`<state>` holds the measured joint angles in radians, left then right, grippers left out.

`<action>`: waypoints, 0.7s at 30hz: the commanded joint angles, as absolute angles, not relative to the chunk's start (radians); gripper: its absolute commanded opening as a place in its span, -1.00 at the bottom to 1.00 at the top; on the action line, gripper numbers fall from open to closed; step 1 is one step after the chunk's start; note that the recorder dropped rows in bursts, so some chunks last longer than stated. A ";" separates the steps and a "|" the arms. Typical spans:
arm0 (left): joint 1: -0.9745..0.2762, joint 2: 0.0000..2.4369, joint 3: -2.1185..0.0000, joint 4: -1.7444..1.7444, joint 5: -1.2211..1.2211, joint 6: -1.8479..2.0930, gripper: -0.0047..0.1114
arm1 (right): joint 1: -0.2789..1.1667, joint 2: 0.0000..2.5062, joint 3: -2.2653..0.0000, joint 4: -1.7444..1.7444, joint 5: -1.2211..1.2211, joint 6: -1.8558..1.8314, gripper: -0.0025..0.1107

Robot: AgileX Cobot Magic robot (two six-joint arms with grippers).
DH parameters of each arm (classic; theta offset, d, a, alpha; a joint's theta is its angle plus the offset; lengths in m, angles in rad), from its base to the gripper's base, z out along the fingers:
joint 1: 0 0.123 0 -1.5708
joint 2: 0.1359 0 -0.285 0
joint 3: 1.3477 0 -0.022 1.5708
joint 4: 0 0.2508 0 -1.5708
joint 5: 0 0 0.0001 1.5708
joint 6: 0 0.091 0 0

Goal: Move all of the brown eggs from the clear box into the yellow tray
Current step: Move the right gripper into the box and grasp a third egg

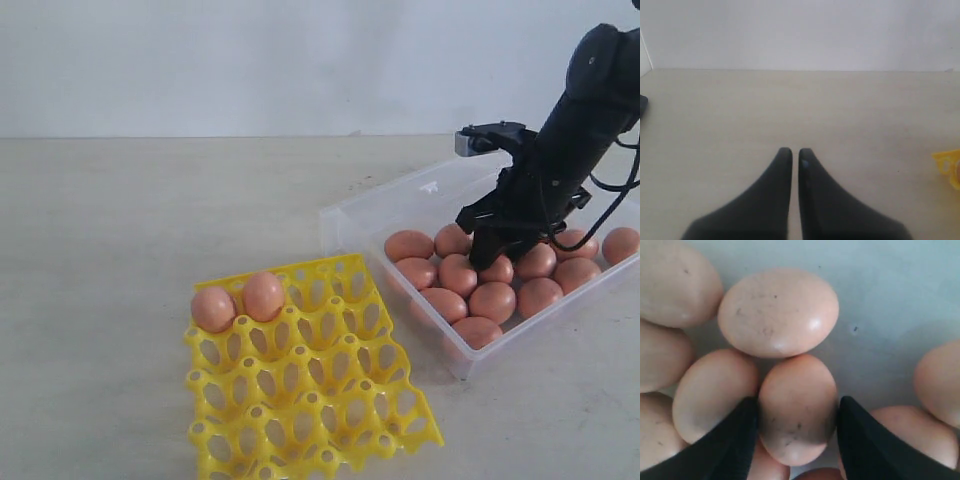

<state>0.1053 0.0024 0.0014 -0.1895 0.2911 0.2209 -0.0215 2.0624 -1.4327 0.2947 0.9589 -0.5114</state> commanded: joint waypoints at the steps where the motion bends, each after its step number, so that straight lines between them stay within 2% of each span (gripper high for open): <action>1: 0.108 0.000 0.000 -0.194 0.284 0.228 -0.85 | -0.024 2.094 -1.437 0.298 0.950 -0.505 -0.17; 11: 0.108 0.000 0.000 -0.194 0.284 0.228 -0.85 | -0.024 2.107 -1.437 0.302 0.924 -0.505 -0.19; 13: 0.108 0.000 0.000 -0.194 0.284 0.228 -0.85 | -0.024 2.107 -1.437 0.304 0.924 -0.505 -0.36; 17: 0.108 0.000 0.000 -0.194 0.284 0.228 -0.85 | -0.024 2.107 -1.437 0.304 0.905 -0.503 -0.95; 21: 0.108 0.000 0.000 -0.194 0.284 0.228 -0.85 | -0.024 2.099 -1.437 0.304 0.886 -0.456 -0.96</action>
<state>0.1053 0.0024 0.0014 -0.1895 0.2911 0.2209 -0.0215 2.1065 -1.4344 0.3063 0.9062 -0.4861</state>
